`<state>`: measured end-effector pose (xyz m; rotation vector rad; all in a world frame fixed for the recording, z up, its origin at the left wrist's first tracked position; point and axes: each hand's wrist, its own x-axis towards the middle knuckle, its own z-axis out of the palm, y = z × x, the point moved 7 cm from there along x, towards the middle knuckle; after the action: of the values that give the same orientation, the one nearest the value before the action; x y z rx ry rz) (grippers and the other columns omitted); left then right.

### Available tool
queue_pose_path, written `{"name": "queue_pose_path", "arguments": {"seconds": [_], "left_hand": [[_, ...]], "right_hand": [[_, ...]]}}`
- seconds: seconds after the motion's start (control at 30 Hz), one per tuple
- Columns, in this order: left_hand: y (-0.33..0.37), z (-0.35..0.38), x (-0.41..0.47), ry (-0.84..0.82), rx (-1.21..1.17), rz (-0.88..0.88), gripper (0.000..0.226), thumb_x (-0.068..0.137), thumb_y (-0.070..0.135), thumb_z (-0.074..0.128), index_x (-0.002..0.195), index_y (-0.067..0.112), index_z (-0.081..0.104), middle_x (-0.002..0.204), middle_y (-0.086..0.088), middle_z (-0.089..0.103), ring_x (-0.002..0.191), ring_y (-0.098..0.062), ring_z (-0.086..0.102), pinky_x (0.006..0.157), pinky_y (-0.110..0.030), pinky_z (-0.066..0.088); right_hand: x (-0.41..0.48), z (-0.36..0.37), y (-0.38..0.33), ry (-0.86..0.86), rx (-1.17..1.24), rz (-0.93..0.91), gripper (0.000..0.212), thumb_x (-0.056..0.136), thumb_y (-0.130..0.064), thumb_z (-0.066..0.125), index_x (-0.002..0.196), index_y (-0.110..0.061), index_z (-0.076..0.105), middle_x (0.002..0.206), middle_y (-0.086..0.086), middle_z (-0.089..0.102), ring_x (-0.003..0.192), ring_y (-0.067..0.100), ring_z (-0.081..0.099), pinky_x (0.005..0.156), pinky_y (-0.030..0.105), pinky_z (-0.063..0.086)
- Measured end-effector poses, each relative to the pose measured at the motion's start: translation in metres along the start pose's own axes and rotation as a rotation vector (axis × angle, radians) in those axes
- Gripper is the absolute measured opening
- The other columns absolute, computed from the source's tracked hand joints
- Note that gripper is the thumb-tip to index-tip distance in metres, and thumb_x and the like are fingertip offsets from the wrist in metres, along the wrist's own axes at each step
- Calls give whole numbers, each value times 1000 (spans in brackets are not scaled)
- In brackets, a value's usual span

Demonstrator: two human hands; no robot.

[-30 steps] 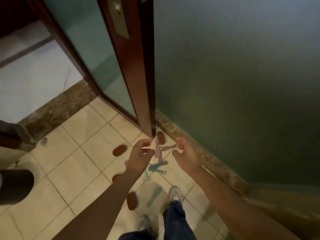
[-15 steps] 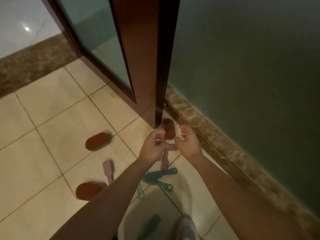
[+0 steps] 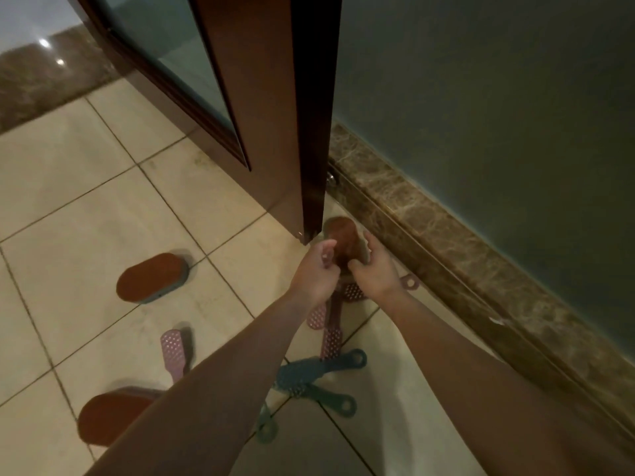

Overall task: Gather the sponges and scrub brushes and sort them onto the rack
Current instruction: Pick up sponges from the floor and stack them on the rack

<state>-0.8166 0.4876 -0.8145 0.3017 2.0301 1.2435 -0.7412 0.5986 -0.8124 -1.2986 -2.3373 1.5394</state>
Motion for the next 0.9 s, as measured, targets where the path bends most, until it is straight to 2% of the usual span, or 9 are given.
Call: {"name": "queue_pose_path", "arguments": {"seconds": [0.17,0.27,0.33,0.43,0.53,0.63,0.73,0.8,0.9], "left_hand": [[-6,6,9,-56,18,-25,54,91,-1,50,140,20,42,130,7,51,117,-4,50,72,5,32],[-10,10,6,-122,-11,-33,59,88,-5,49,140,19,38,103,22,49,87,18,44,61,9,31],[-13,10,5,-141,-18,-49,60,89,-6,47,144,14,35,102,25,46,85,18,43,63,9,32],[-13,7,4,-172,-43,-65,57,90,-5,46,140,21,43,128,8,57,110,0,54,90,-8,42],[-12,7,-4,-199,-52,-48,48,91,-3,48,123,33,49,113,19,59,89,16,59,77,-6,47],[-6,2,-10,-120,-72,-39,49,94,0,46,137,22,44,112,13,59,90,-3,64,78,-18,51],[-1,-9,-14,-12,-89,-95,40,98,20,47,138,17,44,119,-1,63,101,-18,64,82,-25,54],[-6,-16,-17,11,-114,-170,43,98,27,50,137,12,45,127,-11,59,112,-26,60,95,-39,52],[-16,-28,-29,-18,-89,-260,41,99,29,49,135,12,46,128,-14,58,111,-30,61,93,-45,53]], "right_hand": [[17,11,13,-52,32,57,53,88,-9,55,139,-13,40,128,9,58,110,19,55,88,23,37],[22,20,18,-94,46,80,48,87,-10,53,134,-14,46,119,10,62,111,26,58,95,34,47],[22,26,21,-83,70,103,46,88,-12,56,133,-10,48,117,10,63,106,26,61,92,36,50],[19,29,26,-14,181,161,39,88,-16,62,122,-8,47,105,5,61,93,18,61,80,28,50],[17,22,19,84,235,131,28,88,-17,65,106,-12,45,87,-8,50,74,0,52,59,9,38],[8,13,10,167,258,93,19,89,-16,58,102,-12,45,80,-7,48,69,1,48,58,18,37],[-7,14,8,183,358,129,13,89,-23,52,94,-13,45,75,-2,52,68,12,52,59,30,39],[-15,23,8,81,434,196,12,89,-24,52,92,-13,48,82,4,57,77,18,57,62,30,42],[-25,35,5,-78,384,229,9,85,-24,57,85,-16,53,89,8,60,86,23,59,68,30,46]]}}
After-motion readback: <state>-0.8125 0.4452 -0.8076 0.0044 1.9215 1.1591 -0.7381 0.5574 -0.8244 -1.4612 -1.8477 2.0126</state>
